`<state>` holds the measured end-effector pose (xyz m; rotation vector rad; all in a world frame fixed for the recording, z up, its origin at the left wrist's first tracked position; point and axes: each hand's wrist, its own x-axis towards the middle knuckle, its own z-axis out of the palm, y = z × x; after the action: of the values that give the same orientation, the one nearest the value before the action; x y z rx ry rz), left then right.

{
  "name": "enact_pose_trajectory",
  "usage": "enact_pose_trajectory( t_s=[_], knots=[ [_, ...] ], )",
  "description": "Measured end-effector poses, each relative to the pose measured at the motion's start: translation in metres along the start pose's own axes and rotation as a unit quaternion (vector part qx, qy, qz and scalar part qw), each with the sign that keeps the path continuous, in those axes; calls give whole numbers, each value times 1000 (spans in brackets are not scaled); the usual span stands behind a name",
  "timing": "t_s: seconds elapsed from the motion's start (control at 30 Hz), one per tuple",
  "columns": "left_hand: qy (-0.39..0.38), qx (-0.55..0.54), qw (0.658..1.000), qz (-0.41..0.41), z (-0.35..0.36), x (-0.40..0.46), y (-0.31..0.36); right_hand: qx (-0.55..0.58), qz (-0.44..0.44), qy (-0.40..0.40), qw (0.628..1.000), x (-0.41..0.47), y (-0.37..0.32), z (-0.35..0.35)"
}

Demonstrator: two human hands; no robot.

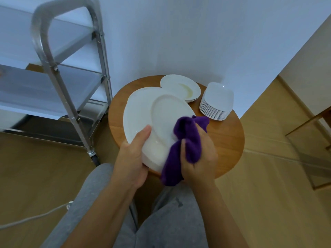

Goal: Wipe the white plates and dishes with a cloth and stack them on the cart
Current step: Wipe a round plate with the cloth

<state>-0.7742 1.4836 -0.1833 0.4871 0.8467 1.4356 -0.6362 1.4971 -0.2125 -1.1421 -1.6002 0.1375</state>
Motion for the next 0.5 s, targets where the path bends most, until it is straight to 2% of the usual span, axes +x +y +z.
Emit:
enact_pose_trajectory(
  t_s=[0.1,0.2,0.27,0.3,0.4,0.43,0.5],
  knots=[
    [-10,36,999,16,-3,3,6,35,147,5,988,14,13,-7],
    [-19,94,994,51,-4,7,19,66,256,50,963,33,28,-16],
    [-19,189,977,99,1,9,28,88,296,68,949,42,36,-21],
    [-19,259,957,127,4,12,31,98,313,72,942,44,39,-23],
    [-28,479,856,194,14,29,35,136,368,84,916,43,46,-20],
    [-35,544,808,224,17,37,35,139,384,83,909,41,47,-17],
    [-50,669,687,280,24,58,36,132,407,73,901,37,50,-12]
  ],
)
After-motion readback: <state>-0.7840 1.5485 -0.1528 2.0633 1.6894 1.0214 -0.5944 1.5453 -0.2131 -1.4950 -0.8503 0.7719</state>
